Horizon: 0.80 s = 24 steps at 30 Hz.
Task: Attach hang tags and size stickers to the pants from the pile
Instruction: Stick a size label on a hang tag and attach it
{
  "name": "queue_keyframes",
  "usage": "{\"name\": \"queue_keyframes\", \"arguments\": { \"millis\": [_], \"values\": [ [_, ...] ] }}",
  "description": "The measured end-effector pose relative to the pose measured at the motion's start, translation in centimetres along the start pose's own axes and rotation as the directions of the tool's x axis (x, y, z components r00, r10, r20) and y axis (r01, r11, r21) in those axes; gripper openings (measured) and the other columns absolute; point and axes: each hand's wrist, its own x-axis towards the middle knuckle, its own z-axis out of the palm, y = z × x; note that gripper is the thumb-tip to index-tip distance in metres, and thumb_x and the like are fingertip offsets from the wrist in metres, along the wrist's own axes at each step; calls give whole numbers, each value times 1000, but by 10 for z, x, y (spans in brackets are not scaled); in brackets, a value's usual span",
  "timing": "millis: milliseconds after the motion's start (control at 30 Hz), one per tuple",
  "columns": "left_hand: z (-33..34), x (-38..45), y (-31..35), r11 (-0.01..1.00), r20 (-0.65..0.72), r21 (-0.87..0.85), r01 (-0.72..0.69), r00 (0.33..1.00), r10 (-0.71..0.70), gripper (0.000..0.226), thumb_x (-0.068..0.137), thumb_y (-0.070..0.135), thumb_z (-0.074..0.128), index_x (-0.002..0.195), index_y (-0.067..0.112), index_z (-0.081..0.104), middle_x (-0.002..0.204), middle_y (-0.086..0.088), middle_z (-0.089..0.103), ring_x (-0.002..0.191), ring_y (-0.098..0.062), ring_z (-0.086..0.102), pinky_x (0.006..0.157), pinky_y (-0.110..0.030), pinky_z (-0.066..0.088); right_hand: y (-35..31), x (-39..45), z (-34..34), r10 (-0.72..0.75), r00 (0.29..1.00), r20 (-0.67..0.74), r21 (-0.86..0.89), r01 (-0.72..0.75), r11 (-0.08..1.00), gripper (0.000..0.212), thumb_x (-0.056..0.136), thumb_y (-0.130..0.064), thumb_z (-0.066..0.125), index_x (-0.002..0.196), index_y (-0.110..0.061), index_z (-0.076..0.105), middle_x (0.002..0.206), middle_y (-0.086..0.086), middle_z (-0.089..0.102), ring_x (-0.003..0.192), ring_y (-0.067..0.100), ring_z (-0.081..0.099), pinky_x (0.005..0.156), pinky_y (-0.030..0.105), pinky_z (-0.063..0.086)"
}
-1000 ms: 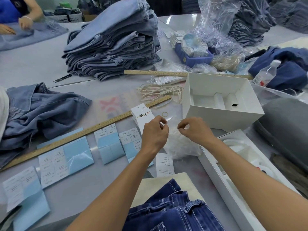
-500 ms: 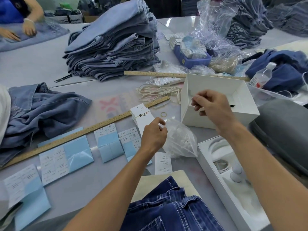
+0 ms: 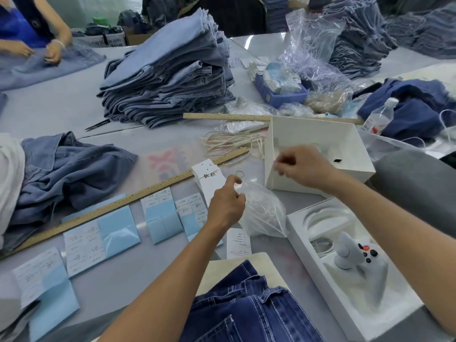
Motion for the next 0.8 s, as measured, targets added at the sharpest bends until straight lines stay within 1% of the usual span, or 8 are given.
{"name": "queue_keyframes", "arguments": {
  "millis": [100,233,333,400,467,567,700,800],
  "values": [
    [-3,1,-1,1000,0,4,19,1000,-19,26,100,19,56,121,32,48,90,-4,69,82,-27,69,83,-50,59,-10,2,-14,-5,976,-217,260,63,964,14,95,-16,68,83,-22,69,69,-8,70,62,7,62,62,21,50],
    [-2,-4,9,1000,-45,27,-11,999,12,42,99,20,61,137,28,47,116,-6,64,102,-25,63,92,-48,55,-17,-19,-5,-44,999,25,145,40,989,7,95,-11,69,90,-10,73,77,4,72,68,11,65,67,25,51],
    [-25,-18,32,960,-183,-107,-258,954,236,70,91,18,72,149,35,35,142,9,45,123,-18,52,102,-39,50,-24,-37,-9,-85,996,35,255,73,964,4,94,-10,70,91,-9,73,76,6,72,65,11,64,63,23,53],
    [-41,-37,47,895,-23,-242,-375,924,381,79,90,24,77,152,41,30,148,15,43,129,-10,51,104,-32,49,-35,-50,-9,-174,982,72,277,148,949,3,93,-11,71,91,-9,74,74,2,72,65,11,66,65,24,55],
    [-52,-63,59,844,194,-455,-284,893,406,64,95,28,72,150,35,39,135,7,62,120,-9,63,95,-30,56,-47,-65,-7,-259,963,68,222,239,945,4,92,-13,72,92,-10,75,76,-1,72,69,14,68,68,28,56],
    [-63,-101,63,801,206,-557,-220,897,390,29,100,18,64,126,7,62,100,-11,76,89,-19,72,78,-26,56,-57,-86,-13,-291,953,80,262,262,929,4,92,-14,72,94,-14,74,77,-2,72,70,16,66,68,30,55],
    [-82,-146,62,549,327,-828,113,893,309,55,91,50,70,123,6,64,116,-17,70,92,-28,69,71,-36,59,-69,-121,-7,-396,916,64,192,378,906,8,92,-13,74,98,-17,75,79,-6,71,72,12,65,65,16,48],
    [-84,-176,58,471,424,-842,264,864,272,43,94,51,62,119,15,65,93,-18,68,67,-25,66,54,-30,56,-76,-137,-3,-486,873,41,118,479,870,5,90,-10,76,93,-15,76,79,-9,70,70,8,63,63,17,47]
  ]
}}
